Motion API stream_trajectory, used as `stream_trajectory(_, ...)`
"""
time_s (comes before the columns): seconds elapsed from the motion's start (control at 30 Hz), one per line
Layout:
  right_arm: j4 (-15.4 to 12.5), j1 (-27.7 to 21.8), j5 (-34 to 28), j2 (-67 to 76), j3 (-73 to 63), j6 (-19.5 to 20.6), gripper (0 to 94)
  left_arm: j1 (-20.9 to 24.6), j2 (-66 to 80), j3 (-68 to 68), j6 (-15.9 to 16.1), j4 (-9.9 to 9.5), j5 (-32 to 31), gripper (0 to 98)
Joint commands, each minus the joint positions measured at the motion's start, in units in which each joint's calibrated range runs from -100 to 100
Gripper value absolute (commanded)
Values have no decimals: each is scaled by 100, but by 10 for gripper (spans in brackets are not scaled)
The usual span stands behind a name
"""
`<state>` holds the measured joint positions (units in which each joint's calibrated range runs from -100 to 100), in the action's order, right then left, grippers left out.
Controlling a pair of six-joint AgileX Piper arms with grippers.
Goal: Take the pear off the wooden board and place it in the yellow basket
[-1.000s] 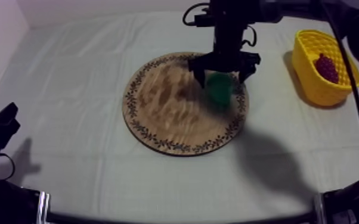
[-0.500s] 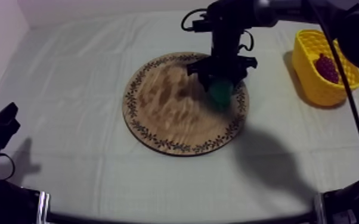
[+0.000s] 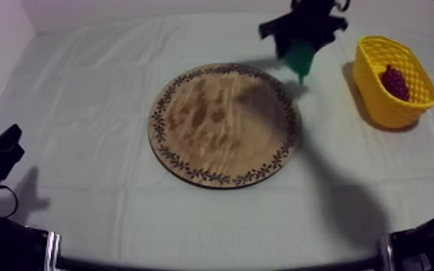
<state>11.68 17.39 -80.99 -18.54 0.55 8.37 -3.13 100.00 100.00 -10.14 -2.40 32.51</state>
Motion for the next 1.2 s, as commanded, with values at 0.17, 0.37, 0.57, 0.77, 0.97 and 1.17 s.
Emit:
stream_trajectory(0.17, 304, -922, 95, 1214, -51, -842, 417, -2, 0, 0, 1, -2, -1, 1)
stream_trajectory(0.37, 527, -1507, 513, 1581, 271, -1124, 425, -2, 0, 0, 1, -2, -1, 1)
stream_trajectory(0.57, 826, -1930, 1330, 1674, 1266, -1090, 425, -2, 0, 0, 1, -2, -1, 1)
stream_trajectory(0.77, 911, -2185, 1833, 1373, 1929, -973, 430, -2, 0, 0, 1, -2, -1, 1)
stream_trajectory(0.97, 666, -2302, 2197, 830, 2035, -1045, 451, -2, 0, 0, 1, -2, -1, 1)
stream_trajectory(1.17, 383, -2395, 2531, 277, 1979, -1248, 493, -2, 0, 0, 1, -2, -1, 1)
